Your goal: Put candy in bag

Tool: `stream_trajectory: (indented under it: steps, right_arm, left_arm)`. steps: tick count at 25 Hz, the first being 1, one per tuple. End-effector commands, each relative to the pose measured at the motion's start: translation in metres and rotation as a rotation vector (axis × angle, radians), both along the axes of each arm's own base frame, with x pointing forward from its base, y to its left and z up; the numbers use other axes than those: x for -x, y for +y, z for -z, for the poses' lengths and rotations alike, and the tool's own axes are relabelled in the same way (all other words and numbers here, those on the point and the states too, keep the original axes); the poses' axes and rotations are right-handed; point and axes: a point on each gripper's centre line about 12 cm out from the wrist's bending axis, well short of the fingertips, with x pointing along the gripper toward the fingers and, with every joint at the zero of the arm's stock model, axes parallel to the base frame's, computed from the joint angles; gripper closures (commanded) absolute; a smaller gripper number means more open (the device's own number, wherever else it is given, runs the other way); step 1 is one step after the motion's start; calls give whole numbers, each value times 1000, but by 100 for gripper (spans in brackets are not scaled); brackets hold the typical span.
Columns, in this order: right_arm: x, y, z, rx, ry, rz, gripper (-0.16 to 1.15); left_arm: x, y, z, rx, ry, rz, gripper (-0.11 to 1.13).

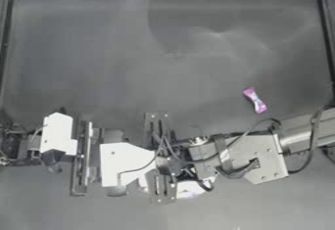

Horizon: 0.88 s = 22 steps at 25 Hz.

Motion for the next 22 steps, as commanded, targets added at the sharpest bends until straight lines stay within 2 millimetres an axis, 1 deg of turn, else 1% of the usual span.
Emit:
stream_trajectory:
  steps: [1,17,19,22]
  right_arm:
    - [4,-1,-29,-10,-67,2,93]
    - [3,-1,-28,-10,-73,-1,93]
    - [3,-1,-28,-10,-73,-1,93]
    - [3,-1,-28,-10,-73,-1,93]
  left_arm:
    - [-4,0,-11,6,-44,-5,20]
    - [-5,0,-10,4,-46,-8,22]
    - [-5,0,-10,3,-46,-7,25]
    - [-5,0,-9,2,-39,-6,34]
